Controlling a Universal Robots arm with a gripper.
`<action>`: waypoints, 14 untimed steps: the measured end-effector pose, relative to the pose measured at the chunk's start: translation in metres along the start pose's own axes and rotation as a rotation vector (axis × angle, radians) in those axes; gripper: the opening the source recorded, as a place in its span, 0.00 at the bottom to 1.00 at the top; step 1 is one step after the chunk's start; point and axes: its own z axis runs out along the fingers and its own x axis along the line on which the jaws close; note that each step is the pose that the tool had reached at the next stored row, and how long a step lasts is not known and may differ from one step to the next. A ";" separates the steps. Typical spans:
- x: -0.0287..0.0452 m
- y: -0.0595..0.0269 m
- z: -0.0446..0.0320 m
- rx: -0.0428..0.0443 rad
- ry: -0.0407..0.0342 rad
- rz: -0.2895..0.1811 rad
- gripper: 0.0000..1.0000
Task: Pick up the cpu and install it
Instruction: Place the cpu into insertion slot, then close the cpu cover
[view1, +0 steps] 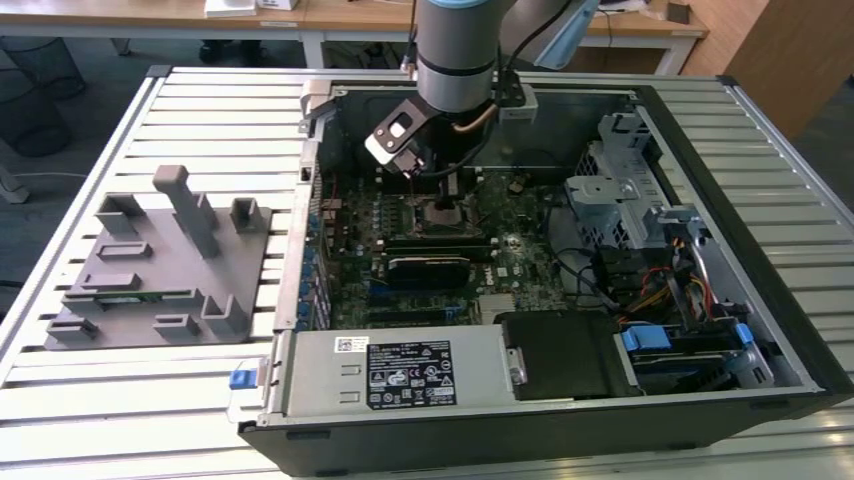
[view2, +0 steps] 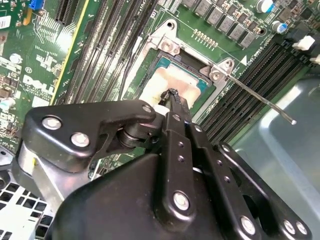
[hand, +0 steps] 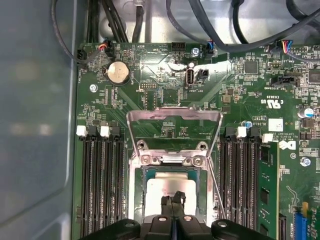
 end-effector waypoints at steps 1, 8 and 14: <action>0.0001 0.0000 -0.0009 0.0004 0.0001 0.000 0.11; 0.0002 0.0001 -0.0044 0.0011 0.0001 0.000 0.11; 0.0004 0.0003 -0.0074 0.0020 -0.0017 0.000 0.11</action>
